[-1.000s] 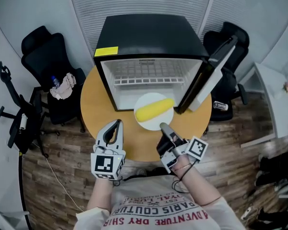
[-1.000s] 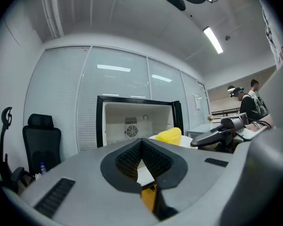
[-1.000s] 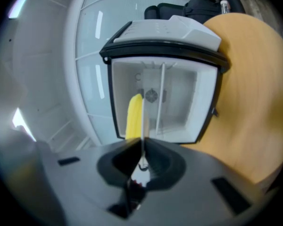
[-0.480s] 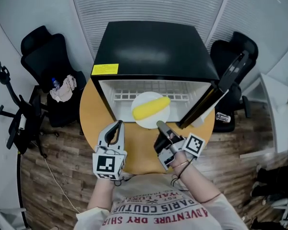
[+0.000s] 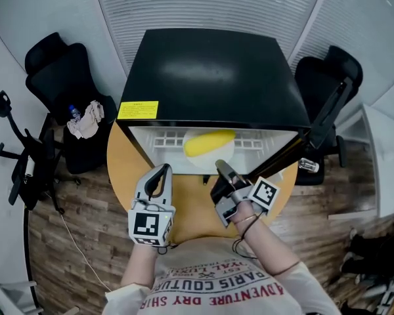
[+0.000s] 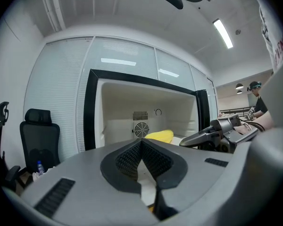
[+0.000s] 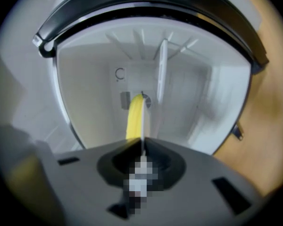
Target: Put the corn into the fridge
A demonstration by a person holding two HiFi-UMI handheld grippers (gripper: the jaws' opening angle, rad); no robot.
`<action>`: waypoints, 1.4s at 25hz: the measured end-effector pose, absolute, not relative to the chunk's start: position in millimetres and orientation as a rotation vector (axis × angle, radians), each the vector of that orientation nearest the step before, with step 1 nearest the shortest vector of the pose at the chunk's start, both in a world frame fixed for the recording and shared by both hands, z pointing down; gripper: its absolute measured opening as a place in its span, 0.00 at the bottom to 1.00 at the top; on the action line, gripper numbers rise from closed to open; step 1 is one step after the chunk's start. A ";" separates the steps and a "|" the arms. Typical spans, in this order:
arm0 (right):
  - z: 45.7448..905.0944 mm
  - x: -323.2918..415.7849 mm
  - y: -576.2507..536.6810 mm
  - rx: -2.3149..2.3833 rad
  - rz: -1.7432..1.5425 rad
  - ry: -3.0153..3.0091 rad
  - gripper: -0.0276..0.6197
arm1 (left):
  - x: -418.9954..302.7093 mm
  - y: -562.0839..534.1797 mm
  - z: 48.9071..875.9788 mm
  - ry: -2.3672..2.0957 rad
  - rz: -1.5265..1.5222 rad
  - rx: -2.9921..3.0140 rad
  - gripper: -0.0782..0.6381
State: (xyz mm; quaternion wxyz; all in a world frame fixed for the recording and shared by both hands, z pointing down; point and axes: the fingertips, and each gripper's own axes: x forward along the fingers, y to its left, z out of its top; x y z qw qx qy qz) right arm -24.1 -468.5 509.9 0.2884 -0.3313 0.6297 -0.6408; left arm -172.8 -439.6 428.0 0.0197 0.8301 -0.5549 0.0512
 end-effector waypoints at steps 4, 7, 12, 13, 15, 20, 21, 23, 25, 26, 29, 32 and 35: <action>518.2 -24.0 -476.8 -0.907 -1.718 1.673 0.11 | -174.6 -446.6 435.4 -1.722 0.167 2.568 0.15; 522.6 -25.0 -481.9 -0.912 -1.724 1.650 0.11 | -177.4 -451.3 438.4 -1.721 0.166 2.560 0.15; 528.7 -25.0 -488.8 -0.934 -1.718 1.619 0.11 | -179.1 -456.1 445.9 -1.715 0.180 2.553 0.15; 529.1 -25.2 -490.3 -0.940 -1.720 1.611 0.11 | -178.8 -457.0 446.5 -1.709 0.181 2.553 0.15; 528.4 -26.6 -494.1 -0.948 -1.723 1.596 0.11 | -177.6 -458.8 446.9 -1.700 0.184 2.558 0.15; 527.9 -30.2 -502.3 -0.956 -1.731 1.568 0.11 | -174.9 -461.0 448.3 -1.705 0.174 2.543 0.15; 528.0 -30.3 -503.5 -0.960 -1.731 1.567 0.11 | -174.2 -461.2 448.2 -1.702 0.170 2.538 0.15; 528.2 -31.1 -506.4 -0.965 -1.733 1.561 0.11 | -173.4 -462.5 448.0 -1.696 0.177 2.547 0.15; 529.0 -32.5 -508.8 -0.963 -1.735 1.550 0.11 | -172.5 -463.0 448.3 -1.691 0.181 2.550 0.15; 529.2 -33.0 -509.5 -0.963 -1.733 1.546 0.11 | -171.8 -462.7 448.5 -1.687 0.181 2.550 0.15; 529.5 -32.6 -509.7 -0.966 -1.725 1.538 0.11 | -170.6 -462.8 448.5 -1.683 0.190 2.568 0.15; 529.6 -32.9 -511.1 -0.954 -1.718 1.531 0.11 | -170.7 -463.1 449.2 -1.683 0.192 2.565 0.15; 527.1 -34.1 -511.3 -0.931 -1.700 1.527 0.11 | -170.4 -462.3 448.4 -1.687 0.198 2.570 0.15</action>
